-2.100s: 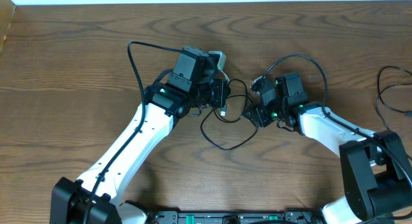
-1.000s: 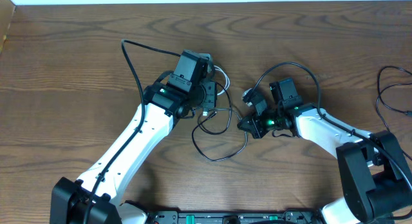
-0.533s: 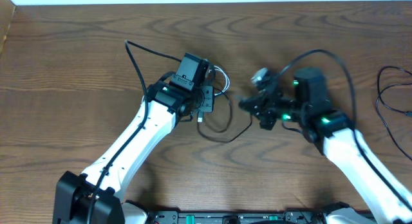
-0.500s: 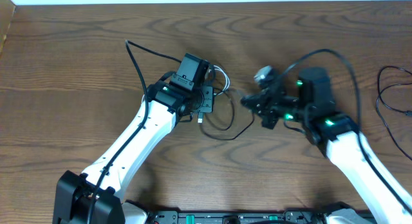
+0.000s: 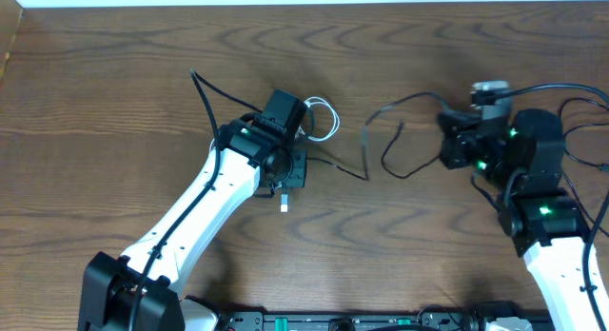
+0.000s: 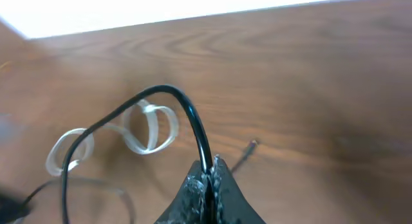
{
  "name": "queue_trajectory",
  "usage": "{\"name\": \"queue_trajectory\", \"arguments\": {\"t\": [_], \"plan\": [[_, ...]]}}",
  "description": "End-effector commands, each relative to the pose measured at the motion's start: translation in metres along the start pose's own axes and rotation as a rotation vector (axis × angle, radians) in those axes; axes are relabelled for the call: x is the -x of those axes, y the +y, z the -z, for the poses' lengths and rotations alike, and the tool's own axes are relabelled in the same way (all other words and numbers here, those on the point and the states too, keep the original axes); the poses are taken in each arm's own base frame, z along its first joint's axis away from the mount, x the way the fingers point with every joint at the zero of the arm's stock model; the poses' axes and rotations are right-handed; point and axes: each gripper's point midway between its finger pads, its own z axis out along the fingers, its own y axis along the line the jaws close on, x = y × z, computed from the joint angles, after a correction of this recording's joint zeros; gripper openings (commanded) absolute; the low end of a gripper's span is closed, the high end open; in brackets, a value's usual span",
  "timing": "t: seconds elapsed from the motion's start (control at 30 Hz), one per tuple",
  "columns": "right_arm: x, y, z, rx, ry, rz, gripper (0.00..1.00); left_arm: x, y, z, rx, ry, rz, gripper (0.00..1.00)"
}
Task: Untangle cables
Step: 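Pull the black cable rightward with the right gripper off the table edge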
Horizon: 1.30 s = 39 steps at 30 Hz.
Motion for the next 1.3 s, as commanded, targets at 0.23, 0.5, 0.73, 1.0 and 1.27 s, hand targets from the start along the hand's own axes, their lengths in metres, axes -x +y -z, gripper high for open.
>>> {"name": "queue_trajectory", "arguments": {"t": [0.23,0.5,0.73,1.0,1.27], "plan": [[-0.030,-0.101,0.014,-0.417,0.074,-0.303,0.01,-0.025,0.006,0.000,0.017,0.110,0.012,0.08],[-0.054,-0.116,0.017,-0.469,0.167,-0.334,0.01,-0.025,0.007,0.000,0.018,0.110,0.013,0.36],[-0.041,-0.118,0.019,-0.465,0.162,-0.248,0.01,-0.025,0.007,0.000,0.018,0.110,0.012,0.47],[0.056,-0.142,0.047,-0.560,-0.021,-0.159,0.01,-0.025,0.007,0.000,0.018,0.110,0.013,0.48],[0.154,-0.192,0.109,-0.746,-0.248,-0.188,0.01,-0.025,0.007,0.000,0.018,0.110,0.013,0.48]]}}
